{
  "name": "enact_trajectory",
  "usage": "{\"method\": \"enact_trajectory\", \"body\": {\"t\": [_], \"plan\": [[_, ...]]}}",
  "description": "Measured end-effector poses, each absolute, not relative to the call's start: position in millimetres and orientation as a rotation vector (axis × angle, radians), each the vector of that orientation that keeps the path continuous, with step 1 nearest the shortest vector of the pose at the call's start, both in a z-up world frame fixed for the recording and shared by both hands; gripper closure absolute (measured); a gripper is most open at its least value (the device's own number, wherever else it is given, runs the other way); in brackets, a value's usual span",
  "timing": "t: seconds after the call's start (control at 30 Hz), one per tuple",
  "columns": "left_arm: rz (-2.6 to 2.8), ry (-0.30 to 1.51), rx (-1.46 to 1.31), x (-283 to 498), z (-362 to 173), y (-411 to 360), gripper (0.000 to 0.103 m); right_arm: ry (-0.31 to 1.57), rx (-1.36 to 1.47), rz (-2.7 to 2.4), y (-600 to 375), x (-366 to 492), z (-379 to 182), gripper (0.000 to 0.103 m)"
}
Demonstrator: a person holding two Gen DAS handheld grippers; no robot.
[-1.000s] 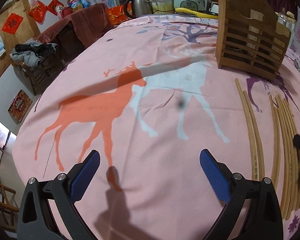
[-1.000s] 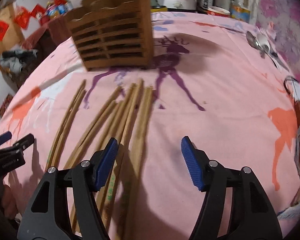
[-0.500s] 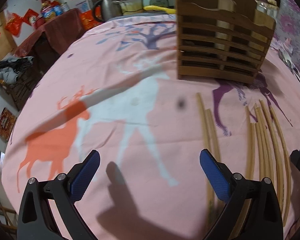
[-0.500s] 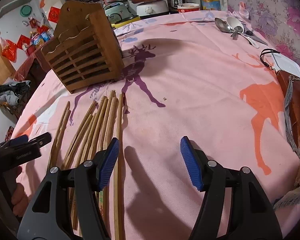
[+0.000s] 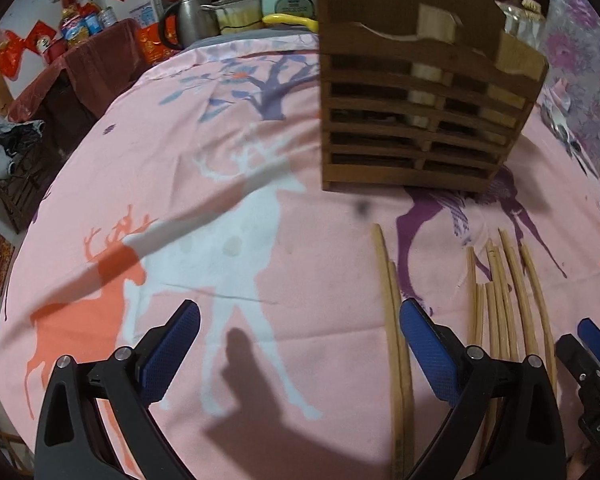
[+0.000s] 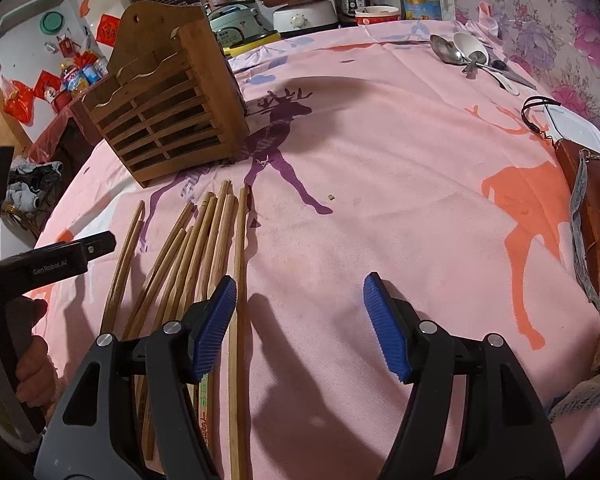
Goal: Organize utensils
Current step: 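Move both tools forward toward the row of bamboo chopsticks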
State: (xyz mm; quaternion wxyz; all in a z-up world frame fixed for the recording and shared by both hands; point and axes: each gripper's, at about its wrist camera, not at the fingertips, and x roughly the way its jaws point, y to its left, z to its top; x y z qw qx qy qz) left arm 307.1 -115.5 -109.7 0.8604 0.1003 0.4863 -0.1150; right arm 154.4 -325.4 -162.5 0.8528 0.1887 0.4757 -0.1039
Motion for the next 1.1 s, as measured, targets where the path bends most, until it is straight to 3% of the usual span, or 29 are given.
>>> {"method": "enact_trajectory", "body": {"t": [0.37,0.67,0.77,0.83,0.97,1.03,1.1], "plan": [[-0.183,1.057,0.206,302,-119,-63,0.005,1.0,0.397,-0.221,-325,154,-163,0.038],[-0.254,1.111,0.114,312,-122,-82,0.007,0.992,0.415,-0.217,-326,154,-163,0.038],[-0.247,1.112,0.076,317,-119,-76,0.02,0.993,0.411,-0.218,-326,154,-162,0.038],[-0.259,1.113,0.055,317,-115,-73,0.041,0.995,0.408,-0.219,-326,154,-163,0.038],[-0.267,1.107,0.045,316,-113,-73,0.067,0.998,0.4,-0.221,-325,154,-163,0.038],[-0.287,1.101,0.039,313,-113,-76,0.093,0.997,0.403,-0.22,-325,154,-163,0.038],[-0.337,1.111,0.002,308,-113,-78,0.096,0.995,0.406,-0.218,-325,154,-163,0.038]]}}
